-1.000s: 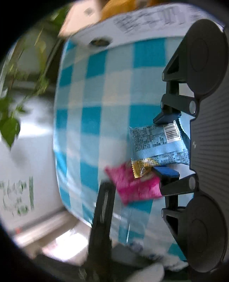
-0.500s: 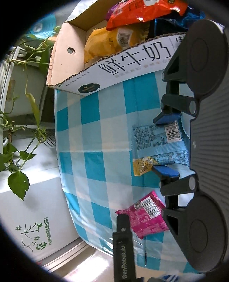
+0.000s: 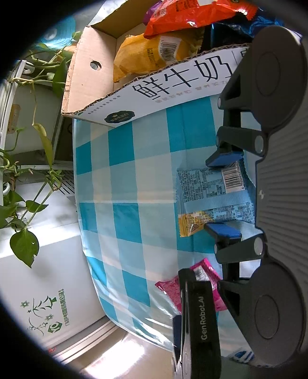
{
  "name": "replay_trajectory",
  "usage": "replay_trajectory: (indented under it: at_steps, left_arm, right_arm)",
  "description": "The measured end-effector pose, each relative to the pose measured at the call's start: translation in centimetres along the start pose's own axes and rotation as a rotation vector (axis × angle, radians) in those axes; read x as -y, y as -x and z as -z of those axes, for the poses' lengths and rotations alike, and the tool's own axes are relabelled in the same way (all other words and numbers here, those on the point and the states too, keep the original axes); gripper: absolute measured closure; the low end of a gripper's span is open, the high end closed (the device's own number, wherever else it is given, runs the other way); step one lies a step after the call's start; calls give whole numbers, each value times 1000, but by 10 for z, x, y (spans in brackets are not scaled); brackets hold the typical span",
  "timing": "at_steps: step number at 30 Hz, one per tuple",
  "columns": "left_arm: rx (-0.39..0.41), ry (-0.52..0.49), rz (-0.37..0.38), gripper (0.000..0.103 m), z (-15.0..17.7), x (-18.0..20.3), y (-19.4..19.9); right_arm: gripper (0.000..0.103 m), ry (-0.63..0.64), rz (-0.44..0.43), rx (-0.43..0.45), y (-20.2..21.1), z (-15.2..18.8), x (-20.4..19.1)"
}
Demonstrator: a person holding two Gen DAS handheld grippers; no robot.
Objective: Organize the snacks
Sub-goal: 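Lower the left tool onto the pink snack bag and close on it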
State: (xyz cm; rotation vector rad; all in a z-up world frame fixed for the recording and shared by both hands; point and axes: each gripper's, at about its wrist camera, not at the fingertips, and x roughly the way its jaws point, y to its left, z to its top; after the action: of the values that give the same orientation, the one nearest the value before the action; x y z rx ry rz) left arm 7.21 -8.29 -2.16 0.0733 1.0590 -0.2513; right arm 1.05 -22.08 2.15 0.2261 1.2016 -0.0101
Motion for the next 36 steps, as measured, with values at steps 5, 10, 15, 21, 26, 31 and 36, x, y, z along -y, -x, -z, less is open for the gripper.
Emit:
replay_trajectory:
  at_steps: [5, 10, 15, 21, 26, 31, 36]
  left_arm:
    - [-10, -5, -2, 27, -1, -17, 2]
    - [-37, 19, 11, 20, -2, -23, 5]
    - [-56, 83, -14, 14, 2, -21, 5]
    - [-13, -13, -12, 21, 7, -3, 4]
    - [11, -18, 51, 39, 4, -4, 7]
    - [26, -9, 83, 46, 2, -6, 12]
    - [35, -13, 87, 50, 0, -7, 13]
  right_arm:
    - [44, 3, -9, -6, 1, 1, 1]
    - [42, -7, -20, -13, 1, 2, 1]
    - [40, -7, -13, -17, -2, 1, 0]
    - [39, 20, -11, -19, -2, 1, -3]
    - [45, 35, -10, -17, -1, 2, -6]
    - [48, 23, -20, -5, 2, 1, -6]
    - [48, 32, -26, 2, 4, 0, -7]
